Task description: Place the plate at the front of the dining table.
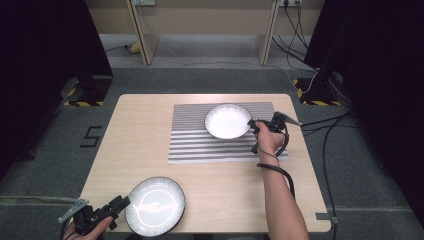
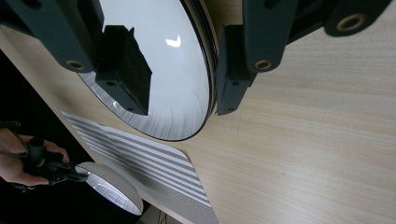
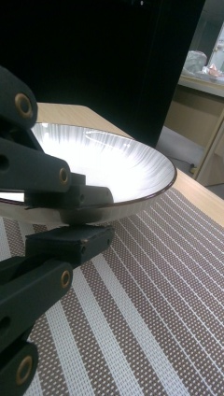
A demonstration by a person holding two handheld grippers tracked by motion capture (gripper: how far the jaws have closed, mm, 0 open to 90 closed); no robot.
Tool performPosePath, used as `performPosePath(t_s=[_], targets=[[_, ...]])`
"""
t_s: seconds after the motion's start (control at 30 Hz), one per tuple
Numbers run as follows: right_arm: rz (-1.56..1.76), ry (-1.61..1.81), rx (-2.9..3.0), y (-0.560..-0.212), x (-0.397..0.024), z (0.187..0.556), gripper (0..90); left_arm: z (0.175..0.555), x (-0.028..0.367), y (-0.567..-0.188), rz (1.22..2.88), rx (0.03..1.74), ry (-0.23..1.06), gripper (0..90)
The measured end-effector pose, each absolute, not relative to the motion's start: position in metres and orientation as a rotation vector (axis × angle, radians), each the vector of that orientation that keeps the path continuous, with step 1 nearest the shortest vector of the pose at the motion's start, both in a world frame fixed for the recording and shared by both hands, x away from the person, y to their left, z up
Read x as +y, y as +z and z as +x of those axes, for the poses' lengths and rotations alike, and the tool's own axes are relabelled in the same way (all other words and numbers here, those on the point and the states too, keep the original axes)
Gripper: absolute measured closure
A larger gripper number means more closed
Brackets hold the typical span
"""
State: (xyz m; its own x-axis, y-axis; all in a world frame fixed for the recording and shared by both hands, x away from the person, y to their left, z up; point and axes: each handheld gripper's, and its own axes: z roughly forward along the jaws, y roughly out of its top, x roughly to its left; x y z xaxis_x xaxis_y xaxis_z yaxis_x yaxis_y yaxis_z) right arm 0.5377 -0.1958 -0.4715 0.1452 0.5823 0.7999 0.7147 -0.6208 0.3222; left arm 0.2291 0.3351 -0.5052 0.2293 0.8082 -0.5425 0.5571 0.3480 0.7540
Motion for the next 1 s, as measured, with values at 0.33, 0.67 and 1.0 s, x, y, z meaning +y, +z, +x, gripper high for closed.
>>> performPosePath(t_s=[0.33, 0.67, 1.0], targets=[[-2.286, -1.467, -1.262, -0.48, -0.194, 0.542, 79.4, 0.229, 0.335, -0.506, 1.334, 1.442, 0.268, 54.9], [-2.284, -1.451, -1.266, -0.491, -0.186, 0.546, 78.7, 0.229, 0.337, -0.506, 1.33, 1.44, 0.268, 54.9], [-2.298, -1.43, -1.278, -0.496, -0.184, 0.546, 78.6, 0.229, 0.337, -0.506, 1.333, 1.44, 0.266, 55.1]])
